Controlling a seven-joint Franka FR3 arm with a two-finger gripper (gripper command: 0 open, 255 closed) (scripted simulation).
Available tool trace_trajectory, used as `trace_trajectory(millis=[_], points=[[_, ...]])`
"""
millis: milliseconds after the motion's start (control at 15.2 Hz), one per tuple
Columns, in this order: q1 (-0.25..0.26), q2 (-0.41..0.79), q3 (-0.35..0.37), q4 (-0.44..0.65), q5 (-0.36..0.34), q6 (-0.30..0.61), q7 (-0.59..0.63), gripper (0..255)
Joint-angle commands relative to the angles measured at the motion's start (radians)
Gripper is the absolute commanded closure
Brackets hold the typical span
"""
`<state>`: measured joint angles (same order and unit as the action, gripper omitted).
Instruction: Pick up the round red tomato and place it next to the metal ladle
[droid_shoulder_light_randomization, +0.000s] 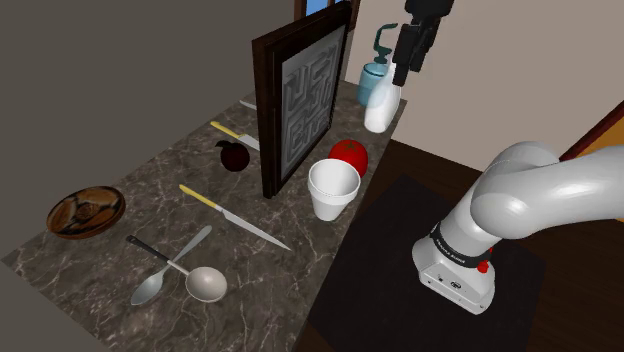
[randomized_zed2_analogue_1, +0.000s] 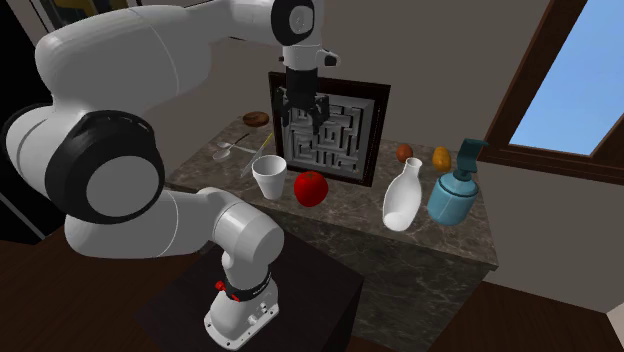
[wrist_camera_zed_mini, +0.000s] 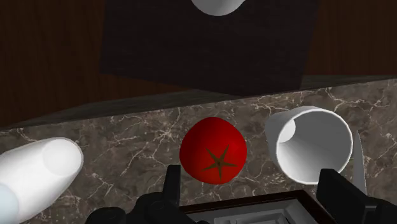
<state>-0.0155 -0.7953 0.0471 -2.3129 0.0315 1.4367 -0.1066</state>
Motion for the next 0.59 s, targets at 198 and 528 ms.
trace_trajectory(millis=[198, 528], points=[[-0.004, 0.029, 0.023, -0.075, 0.009, 0.102, 0.032, 0], [-0.010, 0.110, 0.061, -0.175, 0.020, 0.278, 0.087, 0]])
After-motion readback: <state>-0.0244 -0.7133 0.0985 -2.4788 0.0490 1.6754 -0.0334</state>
